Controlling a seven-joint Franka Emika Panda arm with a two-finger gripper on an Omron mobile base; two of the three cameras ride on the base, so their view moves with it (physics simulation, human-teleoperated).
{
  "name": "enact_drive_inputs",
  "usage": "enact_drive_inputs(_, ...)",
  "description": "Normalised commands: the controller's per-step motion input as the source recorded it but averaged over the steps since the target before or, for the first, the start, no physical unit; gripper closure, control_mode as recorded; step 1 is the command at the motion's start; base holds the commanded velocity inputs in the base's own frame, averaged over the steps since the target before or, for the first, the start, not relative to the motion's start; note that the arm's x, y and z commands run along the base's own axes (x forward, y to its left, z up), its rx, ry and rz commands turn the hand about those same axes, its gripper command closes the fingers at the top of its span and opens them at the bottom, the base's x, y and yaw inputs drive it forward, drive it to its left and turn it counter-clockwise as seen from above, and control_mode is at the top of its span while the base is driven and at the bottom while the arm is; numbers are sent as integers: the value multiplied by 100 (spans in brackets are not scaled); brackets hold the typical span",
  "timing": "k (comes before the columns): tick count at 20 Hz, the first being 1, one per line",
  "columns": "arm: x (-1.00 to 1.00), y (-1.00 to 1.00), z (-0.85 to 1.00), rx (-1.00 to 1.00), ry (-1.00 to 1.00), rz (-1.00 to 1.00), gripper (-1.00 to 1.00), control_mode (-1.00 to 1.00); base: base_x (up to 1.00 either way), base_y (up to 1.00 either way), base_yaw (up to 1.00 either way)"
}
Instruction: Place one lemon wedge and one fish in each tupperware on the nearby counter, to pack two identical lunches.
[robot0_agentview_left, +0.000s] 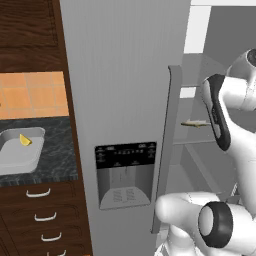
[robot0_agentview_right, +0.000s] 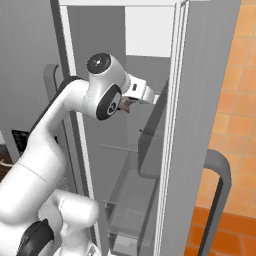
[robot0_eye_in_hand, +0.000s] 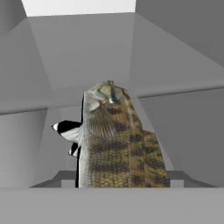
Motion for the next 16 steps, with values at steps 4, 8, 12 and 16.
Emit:
enact_drive_inputs(4, -100, 10, -9, -1, -7, 0, 100, -100, 0, 0, 0)
enact_drive_inputs(8, -100, 6, -24, -1, -9, 3, 100, -100, 0, 0, 0)
enact_drive_inputs(12, -25, 6, -11, -2, -2, 1, 100, 100, -75, 26, 3)
enact_drive_inputs(16, 0, 0, 0, 0, 0, 0, 100, 100, -100, 90, 11)
